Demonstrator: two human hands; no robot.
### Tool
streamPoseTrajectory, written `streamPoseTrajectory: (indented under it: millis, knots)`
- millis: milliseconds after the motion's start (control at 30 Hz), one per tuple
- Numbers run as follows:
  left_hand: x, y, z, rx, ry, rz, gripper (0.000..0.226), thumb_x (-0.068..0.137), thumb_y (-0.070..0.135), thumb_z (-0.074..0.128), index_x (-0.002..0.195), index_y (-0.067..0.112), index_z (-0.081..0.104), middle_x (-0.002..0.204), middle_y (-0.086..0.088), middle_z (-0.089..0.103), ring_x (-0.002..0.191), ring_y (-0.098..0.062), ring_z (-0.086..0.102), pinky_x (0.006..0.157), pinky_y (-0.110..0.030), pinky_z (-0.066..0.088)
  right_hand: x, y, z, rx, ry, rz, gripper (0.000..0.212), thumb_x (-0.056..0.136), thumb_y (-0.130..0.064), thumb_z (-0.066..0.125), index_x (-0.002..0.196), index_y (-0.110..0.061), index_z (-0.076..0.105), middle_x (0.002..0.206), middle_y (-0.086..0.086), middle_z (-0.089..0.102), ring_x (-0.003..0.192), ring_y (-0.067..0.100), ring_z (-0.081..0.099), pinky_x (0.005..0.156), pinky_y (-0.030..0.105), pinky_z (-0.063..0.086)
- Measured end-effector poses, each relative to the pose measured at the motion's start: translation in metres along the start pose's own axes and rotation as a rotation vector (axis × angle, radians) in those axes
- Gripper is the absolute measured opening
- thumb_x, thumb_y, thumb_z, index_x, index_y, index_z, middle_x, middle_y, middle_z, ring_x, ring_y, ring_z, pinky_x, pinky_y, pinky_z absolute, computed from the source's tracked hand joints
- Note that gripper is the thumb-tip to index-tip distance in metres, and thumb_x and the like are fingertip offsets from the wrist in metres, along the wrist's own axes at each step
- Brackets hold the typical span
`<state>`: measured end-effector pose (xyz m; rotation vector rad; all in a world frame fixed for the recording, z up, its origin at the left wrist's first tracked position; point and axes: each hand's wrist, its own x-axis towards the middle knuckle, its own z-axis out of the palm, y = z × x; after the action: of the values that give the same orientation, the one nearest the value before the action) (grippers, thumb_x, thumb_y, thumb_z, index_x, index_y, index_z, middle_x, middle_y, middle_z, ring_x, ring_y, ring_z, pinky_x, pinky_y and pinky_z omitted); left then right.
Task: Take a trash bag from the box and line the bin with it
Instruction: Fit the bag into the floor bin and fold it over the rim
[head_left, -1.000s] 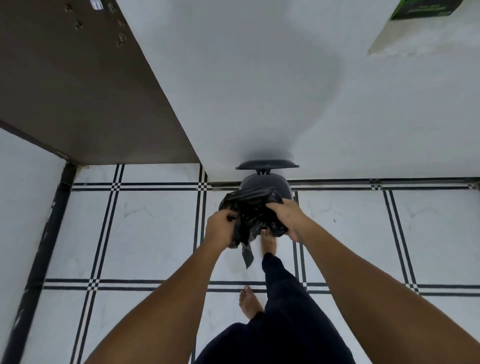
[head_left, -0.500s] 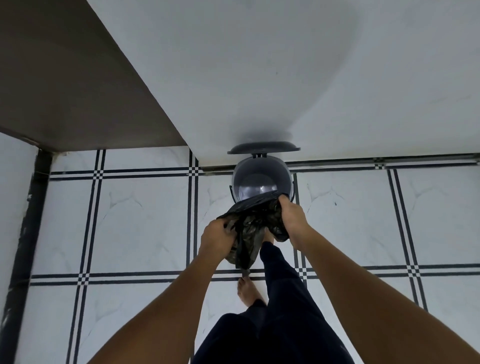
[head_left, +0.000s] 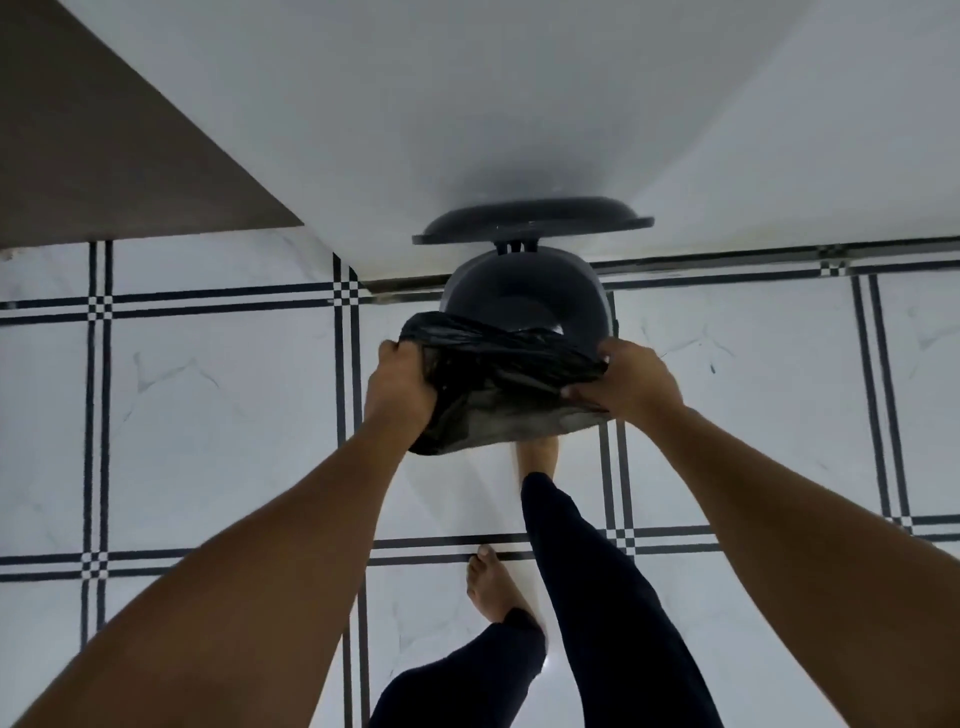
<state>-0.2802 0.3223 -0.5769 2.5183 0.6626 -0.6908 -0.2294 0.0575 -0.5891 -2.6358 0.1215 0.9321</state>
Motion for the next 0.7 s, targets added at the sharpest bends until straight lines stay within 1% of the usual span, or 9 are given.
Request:
streamPoseTrajectory:
  millis: [67, 133, 200, 300, 400, 467, 567, 633, 700]
  knots:
    - [0.031, -0.004, 0.023, 0.027, 0.007, 0.036, 0.027, 0.092, 0.01, 0.052, 0.118, 0.008, 0.058, 0.123, -0.014, 0.048, 0.094, -0.039, 0.064, 0.081, -0.04, 0.05, 0.031, 0.02, 0.019, -0.261, 0.064, 0.028, 0.029, 0.08, -0.036, 0.073, 0.102, -0.022, 0.06, 0.088, -0.001, 0.066, 0.074, 0.025, 0.057, 0.065, 0.031, 0.048]
    - [0.052, 0.001, 0.042, -0.041, 0.034, 0.043, 0.021, 0.089, 0.012, 0.051, 0.106, 0.012, 0.062, 0.109, -0.009, 0.055, 0.084, -0.034, 0.065, 0.072, -0.036, 0.054, 0.053, 0.027, 0.032, -0.271, 0.135, 0.099, 0.016, 0.084, -0.02, 0.061, 0.1, -0.02, 0.06, 0.081, 0.001, 0.063, 0.07, 0.028, 0.057, 0.063, 0.031, 0.047]
    - [0.06, 0.015, 0.056, -0.266, 0.071, -0.022, 0.016, 0.088, 0.008, 0.05, 0.097, 0.016, 0.061, 0.089, 0.0, 0.061, 0.078, -0.023, 0.065, 0.065, -0.032, 0.053, 0.064, 0.023, 0.037, 0.035, 0.247, 0.221, 0.017, 0.084, -0.01, 0.051, 0.098, -0.017, 0.056, 0.082, 0.001, 0.059, 0.074, 0.03, 0.057, 0.066, 0.034, 0.048]
    - [0.067, 0.038, 0.079, -0.702, -0.044, -0.139, 0.027, 0.083, 0.005, 0.058, 0.101, 0.026, 0.056, 0.091, 0.006, 0.062, 0.09, -0.019, 0.065, 0.077, -0.036, 0.061, 0.075, 0.005, 0.043, 0.577, 0.425, 0.358, 0.024, 0.086, -0.007, 0.046, 0.106, -0.014, 0.056, 0.089, -0.002, 0.059, 0.082, 0.025, 0.058, 0.068, 0.029, 0.046]
    - [0.075, 0.052, 0.094, -0.948, -0.199, -0.174, 0.036, 0.081, 0.006, 0.068, 0.111, 0.025, 0.062, 0.107, 0.001, 0.067, 0.107, -0.024, 0.067, 0.093, -0.045, 0.059, 0.073, -0.015, 0.047, 0.77, 0.546, 0.306, 0.023, 0.09, -0.004, 0.043, 0.107, -0.009, 0.057, 0.083, -0.009, 0.055, 0.074, 0.008, 0.053, 0.056, 0.006, 0.037]
    - [0.081, 0.059, 0.094, -1.026, -0.199, -0.203, 0.035, 0.083, 0.006, 0.068, 0.108, 0.029, 0.062, 0.108, 0.001, 0.068, 0.107, -0.025, 0.067, 0.096, -0.045, 0.057, 0.072, -0.02, 0.048, 0.8, 0.629, 0.269, 0.025, 0.089, -0.001, 0.042, 0.108, -0.007, 0.057, 0.081, -0.014, 0.054, 0.072, 0.0, 0.051, 0.056, 0.003, 0.039]
    - [0.081, 0.058, 0.09, -0.655, -0.102, -0.017, 0.041, 0.084, 0.003, 0.061, 0.12, 0.023, 0.059, 0.108, -0.007, 0.068, 0.102, -0.029, 0.066, 0.092, -0.046, 0.059, 0.071, -0.012, 0.053, 0.556, 0.521, 0.217, 0.019, 0.092, -0.01, 0.049, 0.108, -0.012, 0.059, 0.079, -0.011, 0.056, 0.07, 0.008, 0.054, 0.059, 0.015, 0.041]
    - [0.077, 0.048, 0.086, -0.288, -0.044, 0.122, 0.056, 0.087, 0.003, 0.057, 0.14, 0.02, 0.05, 0.128, -0.009, 0.06, 0.112, -0.03, 0.062, 0.094, -0.044, 0.056, 0.071, -0.003, 0.056, 0.413, 0.395, 0.255, 0.018, 0.091, -0.018, 0.052, 0.107, -0.016, 0.061, 0.082, -0.006, 0.058, 0.075, 0.021, 0.055, 0.065, 0.028, 0.042]
    - [0.072, 0.035, 0.079, -0.134, 0.002, 0.142, 0.06, 0.089, 0.005, 0.055, 0.146, 0.021, 0.044, 0.137, -0.011, 0.05, 0.108, -0.034, 0.06, 0.09, -0.044, 0.054, 0.073, 0.008, 0.056, 0.4, 0.378, 0.347, 0.012, 0.089, -0.016, 0.052, 0.1, -0.018, 0.056, 0.076, -0.007, 0.054, 0.077, 0.026, 0.055, 0.064, 0.031, 0.04]
